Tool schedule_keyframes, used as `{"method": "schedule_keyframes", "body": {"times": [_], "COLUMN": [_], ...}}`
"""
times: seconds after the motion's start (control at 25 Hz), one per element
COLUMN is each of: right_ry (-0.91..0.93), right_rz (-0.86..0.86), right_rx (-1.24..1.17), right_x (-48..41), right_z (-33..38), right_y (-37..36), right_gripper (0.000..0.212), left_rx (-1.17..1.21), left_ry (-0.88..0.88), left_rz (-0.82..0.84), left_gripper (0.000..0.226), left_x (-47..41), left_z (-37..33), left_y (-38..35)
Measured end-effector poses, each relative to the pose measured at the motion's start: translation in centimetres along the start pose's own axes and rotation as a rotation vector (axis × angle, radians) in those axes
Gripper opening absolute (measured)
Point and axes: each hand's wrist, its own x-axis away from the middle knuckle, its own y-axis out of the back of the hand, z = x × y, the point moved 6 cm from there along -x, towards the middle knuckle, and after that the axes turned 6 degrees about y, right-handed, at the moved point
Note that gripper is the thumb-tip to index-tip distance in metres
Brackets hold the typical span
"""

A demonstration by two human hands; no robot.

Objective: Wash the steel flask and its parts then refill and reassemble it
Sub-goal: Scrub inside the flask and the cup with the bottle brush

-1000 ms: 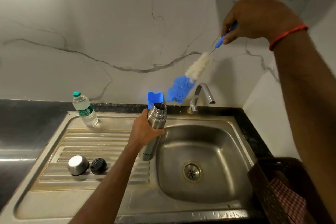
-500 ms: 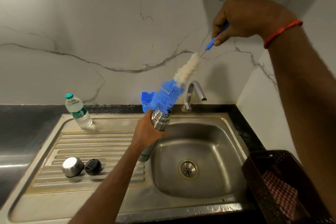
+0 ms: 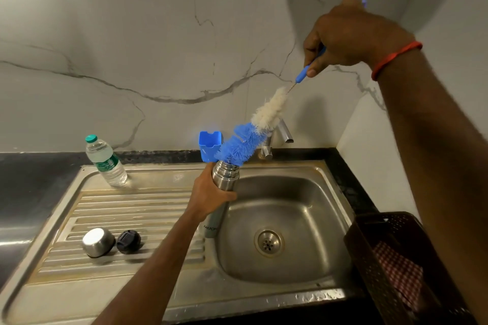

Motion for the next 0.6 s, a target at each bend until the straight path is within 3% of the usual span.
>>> {"method": "schedule_keyframes", "body": {"times": [0.16,0.4,0.6], "right_ry": [0.055,0.245,0.166], "right_rz": [0.032,0.134,0.139], "right_rx": [0.031,0.066,-0.088], "right_x": [-1.4,-1.5,-1.8], "right_z": [3.5,15.1,9.4], "right_y": [-1.6,-11.1,-8.7], "right_gripper": [0.020,0.023,0.025], "left_rx": [-0.085,-0.116,-0.172], "left_ry": [-0.067,-0.093,-0.078], "left_rz": [0.028,-0.008,-0.025], "left_gripper": [0.072,0.071,0.074], "left_x": [0.5,-0.9,-1.3], "left_z": [-0.7,-2.7,-1.6], "left_y": [-0.3,-0.7,1.6]}}
